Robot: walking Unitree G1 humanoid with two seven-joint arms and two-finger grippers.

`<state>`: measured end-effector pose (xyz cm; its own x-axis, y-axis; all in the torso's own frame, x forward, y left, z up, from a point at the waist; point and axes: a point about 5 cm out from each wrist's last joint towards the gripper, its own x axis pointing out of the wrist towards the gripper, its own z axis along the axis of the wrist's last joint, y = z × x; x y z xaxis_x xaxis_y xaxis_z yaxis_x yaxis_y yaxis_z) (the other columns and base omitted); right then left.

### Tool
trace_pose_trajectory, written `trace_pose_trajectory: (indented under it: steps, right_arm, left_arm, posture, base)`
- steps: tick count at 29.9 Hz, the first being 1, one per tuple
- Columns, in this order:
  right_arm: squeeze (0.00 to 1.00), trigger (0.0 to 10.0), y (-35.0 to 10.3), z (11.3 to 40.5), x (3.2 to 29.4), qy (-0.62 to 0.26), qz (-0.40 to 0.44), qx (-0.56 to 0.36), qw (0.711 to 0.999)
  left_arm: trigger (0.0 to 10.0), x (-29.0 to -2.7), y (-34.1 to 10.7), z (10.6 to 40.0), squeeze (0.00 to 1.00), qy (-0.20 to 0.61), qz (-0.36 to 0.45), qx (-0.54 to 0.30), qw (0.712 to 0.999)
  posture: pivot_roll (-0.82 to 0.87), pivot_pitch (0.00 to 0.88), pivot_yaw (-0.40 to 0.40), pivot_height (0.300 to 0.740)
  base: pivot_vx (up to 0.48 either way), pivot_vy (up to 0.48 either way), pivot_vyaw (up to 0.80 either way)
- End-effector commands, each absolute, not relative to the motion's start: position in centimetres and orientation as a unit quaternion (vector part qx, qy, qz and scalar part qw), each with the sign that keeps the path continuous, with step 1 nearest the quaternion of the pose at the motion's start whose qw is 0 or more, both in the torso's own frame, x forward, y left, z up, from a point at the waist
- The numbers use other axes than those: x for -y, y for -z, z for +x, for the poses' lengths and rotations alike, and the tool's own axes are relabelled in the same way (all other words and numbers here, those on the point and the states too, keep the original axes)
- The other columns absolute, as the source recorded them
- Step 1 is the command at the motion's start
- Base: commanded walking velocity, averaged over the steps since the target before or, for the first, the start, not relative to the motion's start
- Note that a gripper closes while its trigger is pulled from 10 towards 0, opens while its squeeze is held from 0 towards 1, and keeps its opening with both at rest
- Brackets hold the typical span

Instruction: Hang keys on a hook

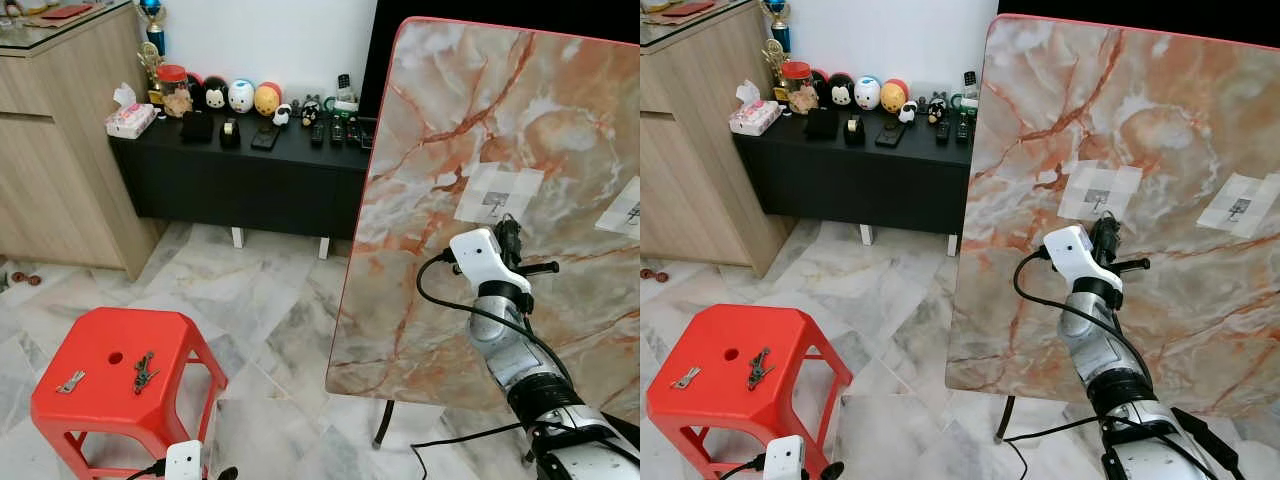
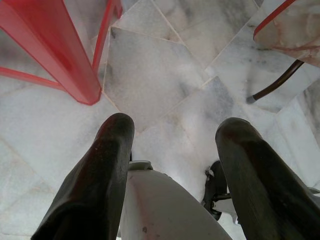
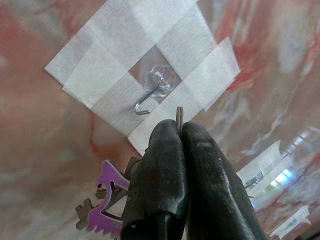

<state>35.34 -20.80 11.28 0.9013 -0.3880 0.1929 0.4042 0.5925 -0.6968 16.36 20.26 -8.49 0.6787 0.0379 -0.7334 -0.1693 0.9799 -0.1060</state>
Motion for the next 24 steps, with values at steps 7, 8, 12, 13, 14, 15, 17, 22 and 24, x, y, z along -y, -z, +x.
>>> trace_pose_trajectory:
  steps: [7, 8, 12, 13, 14, 15, 17, 22, 24]
  right_arm:
    - [0.0, 10.0, -11.9, 35.9, 21.6, 0.224, -0.415, -0.004, 0.882]
    - [0.0, 10.0, -11.9, 35.9, 21.6, 0.224, -0.415, -0.004, 0.882]
    - [0.0, 10.0, -12.2, 36.1, 21.2, 0.216, -0.427, 0.006, 0.878]
    - [0.0, 10.0, -12.3, 36.2, 21.0, 0.213, -0.43, 0.008, 0.877]
    - [0.0, 10.0, -12.3, 36.2, 21.0, 0.212, -0.431, 0.008, 0.877]
    - [0.0, 10.0, -12.3, 36.2, 21.0, 0.212, -0.431, 0.008, 0.877]
    - [0.0, 10.0, -12.3, 36.3, 20.7, 0.201, -0.437, 0.012, 0.877]
    - [0.0, 10.0, -12.3, 36.4, 20.7, 0.199, -0.437, 0.012, 0.877]
    - [0.0, 10.0, -12.3, 36.3, 20.9, 0.202, -0.433, 0.008, 0.879]
  left_arm:
    - [10.0, -19.9, 8.7, 16.0, 0.0, -0.057, -0.087, -0.405, 0.909]
    - [10.0, -19.9, 8.7, 16.0, 0.0, -0.058, -0.087, -0.405, 0.908]
    - [10.0, -19.9, 8.8, 16.0, 0.0, -0.058, -0.087, -0.405, 0.908]
    - [10.0, -19.9, 8.8, 15.9, 0.0, -0.058, -0.087, -0.405, 0.908]
    - [10.0, -19.9, 8.8, 15.9, 0.0, -0.059, -0.087, -0.405, 0.908]
    - [10.0, -19.9, 8.8, 15.9, 0.0, -0.059, -0.087, -0.405, 0.908]
    - [10.0, -19.9, 8.8, 15.9, 0.0, -0.059, -0.087, -0.404, 0.908]
    - [10.0, -19.9, 8.8, 15.9, 0.0, -0.059, -0.088, -0.405, 0.908]
    - [10.0, -19.9, 8.8, 15.9, 0.0, -0.059, -0.088, -0.405, 0.908]
  posture:
    - [0.08, 0.0, -0.123, 0.74]
    - [0.07, 0.0, -0.123, 0.74]
    - [0.08, 0.0, -0.123, 0.74]
    - [0.08, 0.0, -0.123, 0.74]
    - [0.08, 0.0, -0.123, 0.74]
    - [0.08, 0.0, -0.123, 0.74]
    - [0.08, 0.0, -0.123, 0.74]
    - [0.08, 0.0, -0.124, 0.74]
    - [0.07, 0.0, -0.124, 0.74]
  base:
    - [0.0, 0.0, 0.0]
    - [0.0, 0.0, 0.0]
    - [0.0, 0.0, 0.0]
    - [0.0, 0.0, 0.0]
    - [0.0, 0.0, 0.0]
    - [0.0, 0.0, 0.0]
    - [0.0, 0.0, 0.0]
    - [0.0, 0.0, 0.0]
    - [0.0, 0.0, 0.0]
